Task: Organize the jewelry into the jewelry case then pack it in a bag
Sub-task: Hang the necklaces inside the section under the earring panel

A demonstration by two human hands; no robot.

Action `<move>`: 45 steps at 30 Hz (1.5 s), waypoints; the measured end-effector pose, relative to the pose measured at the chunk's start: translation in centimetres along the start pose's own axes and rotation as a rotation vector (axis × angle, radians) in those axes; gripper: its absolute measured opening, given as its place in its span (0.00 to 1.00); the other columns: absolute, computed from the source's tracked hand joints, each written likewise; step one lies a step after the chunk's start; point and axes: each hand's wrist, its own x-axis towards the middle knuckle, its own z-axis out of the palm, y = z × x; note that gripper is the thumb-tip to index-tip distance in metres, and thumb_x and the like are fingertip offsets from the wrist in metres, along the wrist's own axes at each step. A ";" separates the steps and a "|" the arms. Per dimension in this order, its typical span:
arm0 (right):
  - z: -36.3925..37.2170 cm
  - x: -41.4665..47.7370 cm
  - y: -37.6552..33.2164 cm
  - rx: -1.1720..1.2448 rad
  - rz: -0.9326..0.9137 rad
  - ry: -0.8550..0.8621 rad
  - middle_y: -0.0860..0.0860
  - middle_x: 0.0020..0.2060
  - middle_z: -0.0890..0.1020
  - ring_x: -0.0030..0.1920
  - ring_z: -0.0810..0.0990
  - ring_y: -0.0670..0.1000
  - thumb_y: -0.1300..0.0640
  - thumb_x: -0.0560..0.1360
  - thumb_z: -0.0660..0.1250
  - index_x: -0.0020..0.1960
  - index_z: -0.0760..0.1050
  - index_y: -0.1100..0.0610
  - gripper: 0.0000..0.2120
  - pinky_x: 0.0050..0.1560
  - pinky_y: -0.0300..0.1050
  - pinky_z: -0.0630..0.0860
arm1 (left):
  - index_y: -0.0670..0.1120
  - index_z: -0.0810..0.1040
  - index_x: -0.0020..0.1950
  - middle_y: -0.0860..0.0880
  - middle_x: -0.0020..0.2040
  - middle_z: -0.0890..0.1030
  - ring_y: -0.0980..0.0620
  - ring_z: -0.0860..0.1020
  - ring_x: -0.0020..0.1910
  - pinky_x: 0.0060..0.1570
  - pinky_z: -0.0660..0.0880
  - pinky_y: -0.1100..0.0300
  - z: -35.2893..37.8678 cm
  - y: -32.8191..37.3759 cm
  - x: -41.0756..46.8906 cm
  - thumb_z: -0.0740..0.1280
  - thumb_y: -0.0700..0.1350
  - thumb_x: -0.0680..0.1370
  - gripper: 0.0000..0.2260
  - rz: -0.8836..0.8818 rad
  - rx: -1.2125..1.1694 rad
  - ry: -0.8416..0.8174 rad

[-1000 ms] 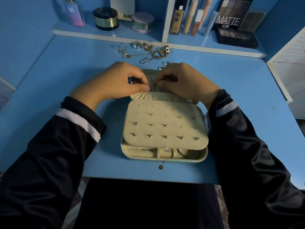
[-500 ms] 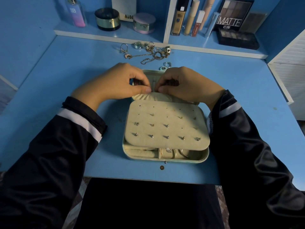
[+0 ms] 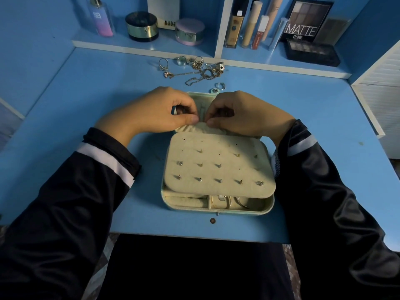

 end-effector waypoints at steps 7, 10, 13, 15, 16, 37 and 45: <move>-0.1 -0.1 0.0 -0.002 0.009 0.007 0.42 0.38 0.78 0.36 0.74 0.37 0.57 0.75 0.70 0.47 0.81 0.52 0.02 0.39 0.28 0.69 | 0.48 0.83 0.45 0.54 0.41 0.80 0.59 0.76 0.39 0.39 0.68 0.68 0.1 0.0 -0.1 0.71 0.46 0.77 0.03 0.019 0.022 0.037; -0.2 -0.2 0.0 0.010 -0.010 0.017 0.41 0.37 0.78 0.35 0.74 0.37 0.57 0.75 0.71 0.45 0.80 0.50 0.02 0.39 0.28 0.70 | 0.50 0.83 0.44 0.55 0.41 0.81 0.56 0.78 0.41 0.44 0.72 0.63 0.1 -0.1 0.0 0.71 0.46 0.77 0.02 0.025 0.005 0.036; -0.6 -0.2 0.5 0.036 -0.018 0.089 0.40 0.37 0.77 0.35 0.74 0.35 0.58 0.74 0.71 0.44 0.80 0.50 0.03 0.40 0.28 0.70 | 0.52 0.82 0.45 0.57 0.41 0.80 0.59 0.77 0.41 0.43 0.70 0.70 0.2 0.0 0.1 0.71 0.47 0.77 0.02 0.060 -0.027 0.086; -0.8 0.0 1.0 0.058 -0.018 0.162 0.40 0.37 0.78 0.36 0.74 0.37 0.59 0.75 0.71 0.47 0.81 0.53 0.02 0.41 0.28 0.70 | 0.51 0.82 0.46 0.58 0.41 0.79 0.64 0.76 0.41 0.43 0.66 0.76 0.2 -0.1 0.5 0.71 0.47 0.77 0.01 0.091 -0.027 0.174; -0.8 0.2 1.2 0.077 -0.016 0.199 0.41 0.38 0.79 0.36 0.75 0.37 0.60 0.75 0.70 0.48 0.82 0.54 0.03 0.41 0.28 0.70 | 0.50 0.82 0.47 0.58 0.42 0.78 0.66 0.75 0.42 0.44 0.66 0.78 0.2 -0.1 0.8 0.70 0.46 0.78 0.02 0.101 -0.029 0.225; -2.4 9.8 6.1 -0.093 0.168 0.450 0.54 0.45 0.83 0.44 0.75 0.48 0.59 0.75 0.69 0.48 0.83 0.61 0.06 0.41 0.30 0.63 | 0.42 0.83 0.56 0.45 0.56 0.81 0.49 0.78 0.56 0.57 0.68 0.67 -0.4 -6.4 9.3 0.69 0.42 0.78 0.09 0.093 0.118 0.379; -2.4 11.2 6.2 -0.175 0.167 0.437 0.56 0.40 0.81 0.40 0.73 0.50 0.58 0.72 0.72 0.43 0.79 0.64 0.09 0.40 0.39 0.66 | 0.41 0.83 0.56 0.45 0.55 0.81 0.47 0.79 0.55 0.58 0.71 0.60 0.2 -7.0 9.5 0.67 0.45 0.78 0.12 0.119 0.168 0.383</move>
